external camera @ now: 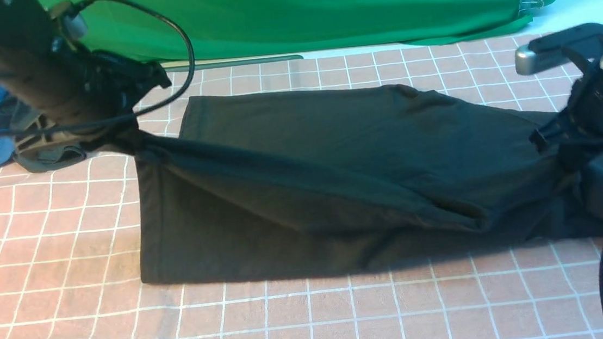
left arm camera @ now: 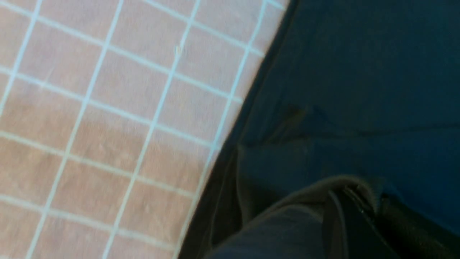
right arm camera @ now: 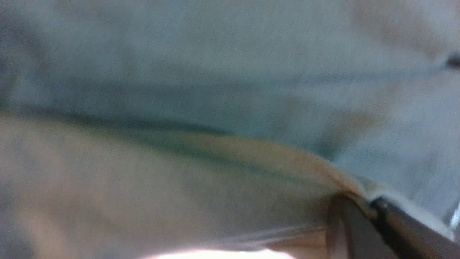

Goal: Fold a long-sleeved shirt over a pink coffee tablecloth.
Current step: 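Fold the black garment in half by bringing its near edge over to the far edge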

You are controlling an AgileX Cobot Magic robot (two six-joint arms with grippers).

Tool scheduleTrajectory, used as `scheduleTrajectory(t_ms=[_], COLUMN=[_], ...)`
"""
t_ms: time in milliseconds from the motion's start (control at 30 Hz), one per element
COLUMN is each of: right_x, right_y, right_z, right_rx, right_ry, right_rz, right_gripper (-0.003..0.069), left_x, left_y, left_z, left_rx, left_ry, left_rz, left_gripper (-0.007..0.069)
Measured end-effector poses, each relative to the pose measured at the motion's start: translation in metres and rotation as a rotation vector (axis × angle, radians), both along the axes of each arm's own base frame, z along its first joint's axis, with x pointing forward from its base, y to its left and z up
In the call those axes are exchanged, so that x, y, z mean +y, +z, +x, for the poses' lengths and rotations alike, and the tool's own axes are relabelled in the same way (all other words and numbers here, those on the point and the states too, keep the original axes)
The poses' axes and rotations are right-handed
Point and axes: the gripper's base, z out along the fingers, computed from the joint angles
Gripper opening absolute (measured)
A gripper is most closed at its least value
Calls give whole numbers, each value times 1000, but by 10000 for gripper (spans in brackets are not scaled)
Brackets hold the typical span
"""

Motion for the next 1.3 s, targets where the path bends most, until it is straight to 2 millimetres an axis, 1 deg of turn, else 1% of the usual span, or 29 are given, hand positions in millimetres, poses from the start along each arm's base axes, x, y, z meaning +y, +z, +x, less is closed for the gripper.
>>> scheduleTrajectory(t_ms=[33,133,233,267,300,333,367,400,433,500,567,633,667,733,767,833,867,933,1067,1200,1267,1300], right_x=[0,2,2,3,3,5,8,12,17,28,42,54,55,68,69,79,80,85,90,92,93,94], right_y=[-5,-19,-28,-30,-30,-27,-26,-23,-20,-16,-12,-12,-14,-17,-19,-28,-28,-39,-46,-44,-43,-42], right_z=[8,23,32,33,34,31,30,26,22,13,-1,-15,-16,-25,-24,-27,-27,-27,-22,-16,-13,-10], right_rx=[5,26,51,71,82,124,141,175,197,214,224,218,215,141,121,65,52,15,-38,-112,-156,-184], right_ry=[-1,-3,-5,-3,-1,19,34,71,105,169,264,342,354,442,450,505,506,538,550,544,538,530], right_rz=[0,-2,-4,-7,-8,-20,-23,-30,-36,-45,-56,-65,-66,-71,-71,-73,-72,-74,-71,-65,-61,-56], right_gripper=[70,114,224,293,328,419,451,502,531,555,563,564,564,564,564,564,564,564,566,562,533,486], left_x=[3,9,10,10,10,9,9,9,9,9,9,9,9,9,9,9,9,9,8,8,8,8], left_y=[-7,-21,-30,-33,-34,-37,-38,-38,-39,-39,-38,-38,-38,-39,-39,-38,-38,-38,-37,-37,-37,-37], left_z=[10,26,35,38,39,41,41,41,42,42,42,41,41,41,41,41,41,41,41,41,41,41], left_rx=[14,47,75,87,88,95,98,98,99,99,99,103,104,107,107,106,106,106,106,105,105,105], left_ry=[9,32,36,34,34,31,27,25,24,23,17,15,15,6,5,-6,-6,-10,-12,-16,-18,-18], left_rz=[0,-12,-21,-24,-24,-27,-28,-27,-27,-29,-27,-26,-26,-22,-22,-17,-17,-16,-18,-17,-17,-17], left_gripper=[30,30,30,30,30,30,30,30,30,30,30,30,30,30,30,30,30,30,30,30,30,30])
